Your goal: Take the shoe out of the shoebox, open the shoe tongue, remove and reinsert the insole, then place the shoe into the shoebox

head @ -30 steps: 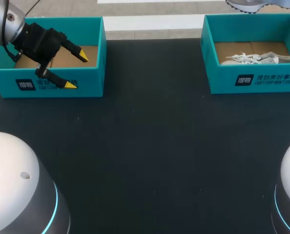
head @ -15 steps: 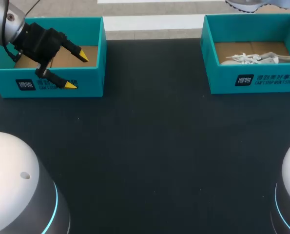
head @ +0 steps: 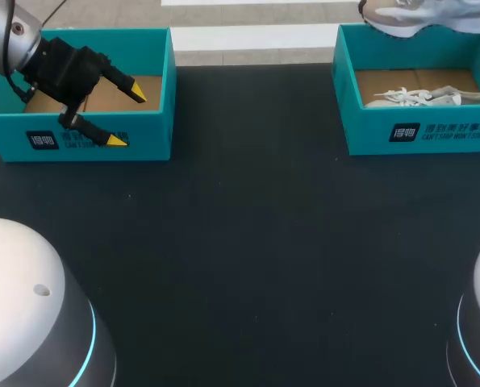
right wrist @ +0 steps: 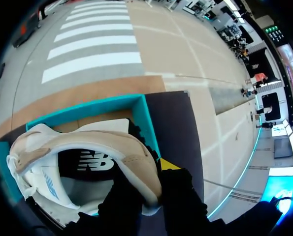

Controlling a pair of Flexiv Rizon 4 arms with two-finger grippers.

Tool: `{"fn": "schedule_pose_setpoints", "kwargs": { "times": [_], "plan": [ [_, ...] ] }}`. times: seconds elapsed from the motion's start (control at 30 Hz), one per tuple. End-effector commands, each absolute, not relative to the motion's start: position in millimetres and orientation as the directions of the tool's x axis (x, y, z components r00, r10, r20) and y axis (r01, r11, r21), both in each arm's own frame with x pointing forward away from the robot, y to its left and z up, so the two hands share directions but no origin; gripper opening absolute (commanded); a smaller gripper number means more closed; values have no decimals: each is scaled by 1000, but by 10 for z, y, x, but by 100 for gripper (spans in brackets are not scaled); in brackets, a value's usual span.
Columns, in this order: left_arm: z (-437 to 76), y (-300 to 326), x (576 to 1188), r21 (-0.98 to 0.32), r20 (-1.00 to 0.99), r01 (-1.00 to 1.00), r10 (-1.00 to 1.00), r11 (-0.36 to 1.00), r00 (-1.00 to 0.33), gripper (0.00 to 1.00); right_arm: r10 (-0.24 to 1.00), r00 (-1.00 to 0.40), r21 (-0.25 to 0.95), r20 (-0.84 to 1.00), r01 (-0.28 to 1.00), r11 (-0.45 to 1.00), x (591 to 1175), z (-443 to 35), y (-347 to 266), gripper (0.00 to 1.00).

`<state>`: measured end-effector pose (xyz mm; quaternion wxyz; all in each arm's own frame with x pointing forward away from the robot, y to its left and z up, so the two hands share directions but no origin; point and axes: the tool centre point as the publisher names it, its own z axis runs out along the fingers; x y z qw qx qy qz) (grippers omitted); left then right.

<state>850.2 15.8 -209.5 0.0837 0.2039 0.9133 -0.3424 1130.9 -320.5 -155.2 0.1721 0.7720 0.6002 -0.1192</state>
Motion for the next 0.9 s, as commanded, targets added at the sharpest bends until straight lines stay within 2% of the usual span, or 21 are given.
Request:
{"fn": "schedule_pose_setpoints", "kwargs": {
  "times": [0.03, 0.9],
  "plan": [
    [-2094, 158, 8491, -589, -293, 430, 315, 685, -903, 100, 882, 268, 166, -388, 961, -219, 11185, -1645, -3203, 0],
    [-2094, 158, 8491, -589, -293, 430, 315, 685, -903, 100, 872, 282, 141, -399, 959, -246, 11061, -2055, -3205, 0]
  ]
}}
